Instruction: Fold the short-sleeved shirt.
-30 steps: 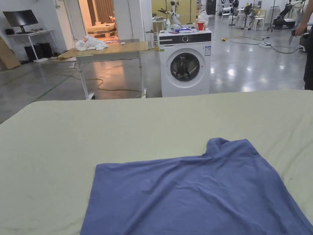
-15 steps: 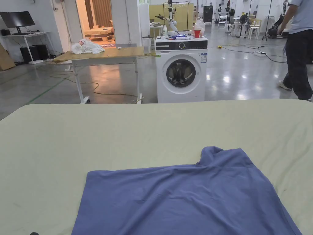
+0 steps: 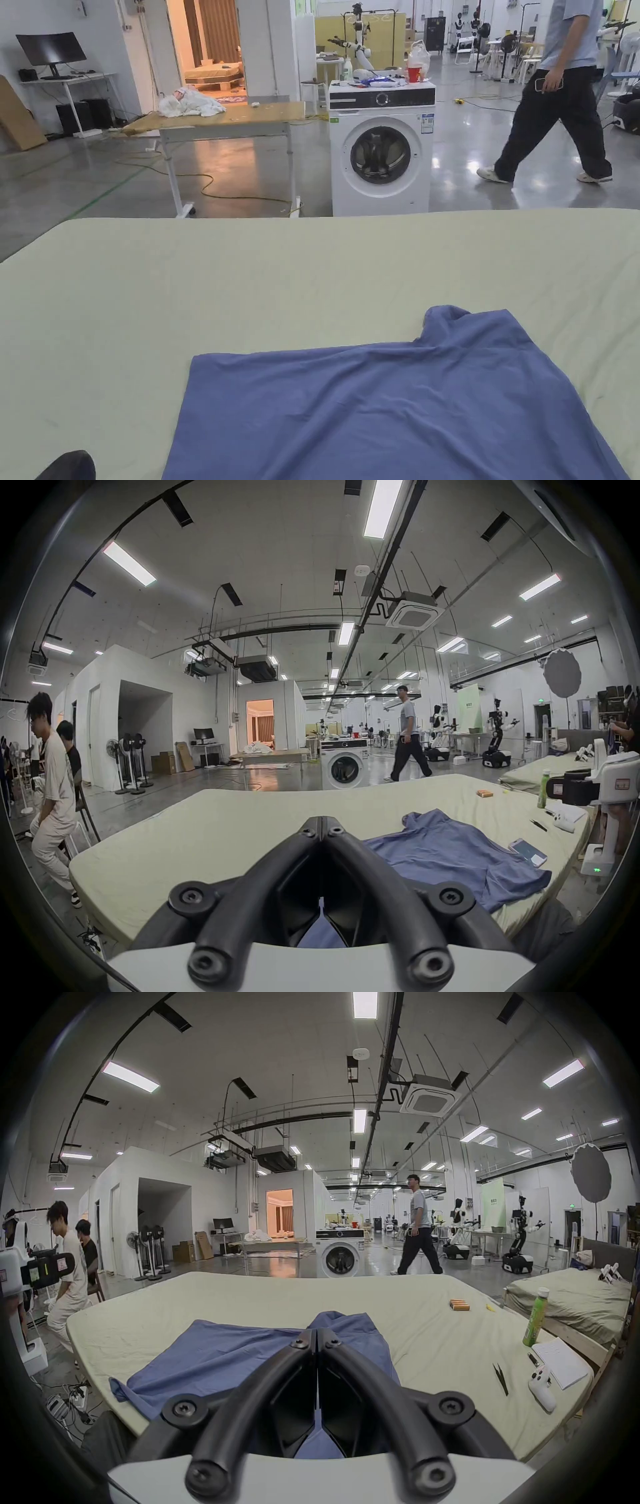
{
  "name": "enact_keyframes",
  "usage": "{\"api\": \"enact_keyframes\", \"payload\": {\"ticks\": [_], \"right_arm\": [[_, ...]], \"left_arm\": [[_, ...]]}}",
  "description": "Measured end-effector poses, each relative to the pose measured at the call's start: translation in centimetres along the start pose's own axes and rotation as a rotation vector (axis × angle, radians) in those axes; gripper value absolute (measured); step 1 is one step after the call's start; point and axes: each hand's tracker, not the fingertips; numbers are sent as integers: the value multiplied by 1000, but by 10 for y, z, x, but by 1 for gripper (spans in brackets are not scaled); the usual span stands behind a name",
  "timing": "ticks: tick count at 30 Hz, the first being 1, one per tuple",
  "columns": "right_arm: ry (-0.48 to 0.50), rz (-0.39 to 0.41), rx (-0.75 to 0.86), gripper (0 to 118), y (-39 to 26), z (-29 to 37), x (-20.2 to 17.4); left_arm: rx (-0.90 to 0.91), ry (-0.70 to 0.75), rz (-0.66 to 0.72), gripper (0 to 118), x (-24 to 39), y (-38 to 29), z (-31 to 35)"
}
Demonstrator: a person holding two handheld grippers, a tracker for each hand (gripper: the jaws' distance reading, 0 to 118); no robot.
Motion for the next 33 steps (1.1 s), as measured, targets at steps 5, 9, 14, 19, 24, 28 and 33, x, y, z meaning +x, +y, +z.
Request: {"api": "enact_keyframes", "payload": {"ticks": [5, 9, 14, 19, 24, 28, 33], "right_arm": [[-1, -34, -7, 0, -4, -2, 4], [-5, -47, -34, 0, -10, -3, 4], [13, -110, -87, 0, -21, -6, 8], [15, -117, -124, 0, -32, -5, 9], [4, -117, -147, 0, -37, 0, 18], [-49, -132, -160, 0, -40, 9, 29], [-123, -157, -183, 0, -50, 24, 46]], "left_arm": [[-59, 9, 22, 0, -6, -12, -4], [-182, 13, 114, 20, -21, -21, -16], [-438, 42, 155, 74, -54, -88, -30], [-633, 22, 234, 74, -75, -150, -45], [-712, -23, 280, 69, -77, -175, -67], [-737, -42, 255, 37, -73, -181, -87], [-782, -94, 216, 5, -61, -185, -98]]}}
